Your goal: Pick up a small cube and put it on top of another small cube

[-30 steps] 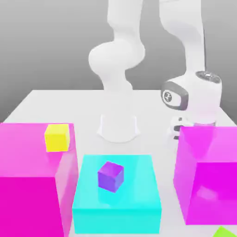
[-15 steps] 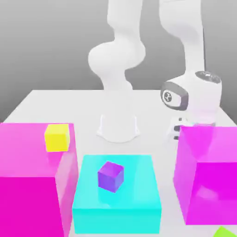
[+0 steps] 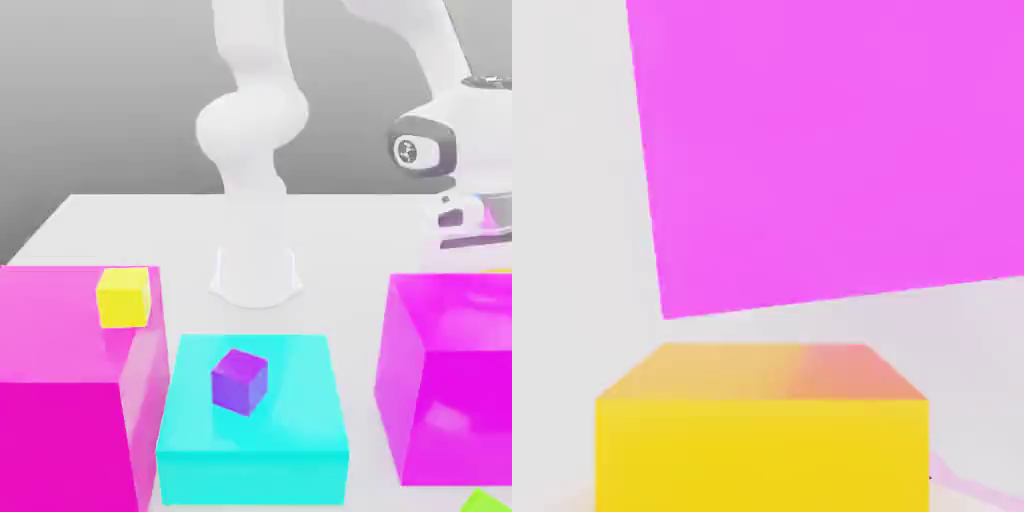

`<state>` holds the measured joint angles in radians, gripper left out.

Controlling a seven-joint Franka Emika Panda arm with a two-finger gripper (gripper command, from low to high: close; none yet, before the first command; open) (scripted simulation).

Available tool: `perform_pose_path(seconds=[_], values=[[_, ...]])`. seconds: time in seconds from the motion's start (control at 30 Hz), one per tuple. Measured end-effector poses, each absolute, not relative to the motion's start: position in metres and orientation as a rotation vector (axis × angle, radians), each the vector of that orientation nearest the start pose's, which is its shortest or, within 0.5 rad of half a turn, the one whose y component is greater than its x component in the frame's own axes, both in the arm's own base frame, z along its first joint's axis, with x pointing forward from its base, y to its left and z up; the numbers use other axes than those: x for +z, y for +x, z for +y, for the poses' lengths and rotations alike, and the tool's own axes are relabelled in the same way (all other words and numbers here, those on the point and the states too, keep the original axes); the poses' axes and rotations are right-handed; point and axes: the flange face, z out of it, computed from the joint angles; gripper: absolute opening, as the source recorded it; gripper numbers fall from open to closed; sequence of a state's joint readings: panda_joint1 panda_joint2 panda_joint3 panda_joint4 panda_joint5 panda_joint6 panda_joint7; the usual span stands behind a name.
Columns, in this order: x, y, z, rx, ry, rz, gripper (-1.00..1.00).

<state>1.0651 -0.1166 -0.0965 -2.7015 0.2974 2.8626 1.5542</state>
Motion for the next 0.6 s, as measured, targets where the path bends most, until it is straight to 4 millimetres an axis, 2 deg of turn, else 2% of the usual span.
perform_pose_path(seconds=[0.1, 0.2, 0.37, 0.6], values=[[0.322, 0.267, 0.357, 0.064, -2.542, 1.114, -1.0], [0.342, 0.284, 0.353, 0.052, -2.519, 1.088, -1.0], [0.348, 0.322, 0.315, 0.019, -2.524, 1.158, -1.0], [0.351, 0.367, 0.248, -0.021, -2.536, 1.285, -1.0]])
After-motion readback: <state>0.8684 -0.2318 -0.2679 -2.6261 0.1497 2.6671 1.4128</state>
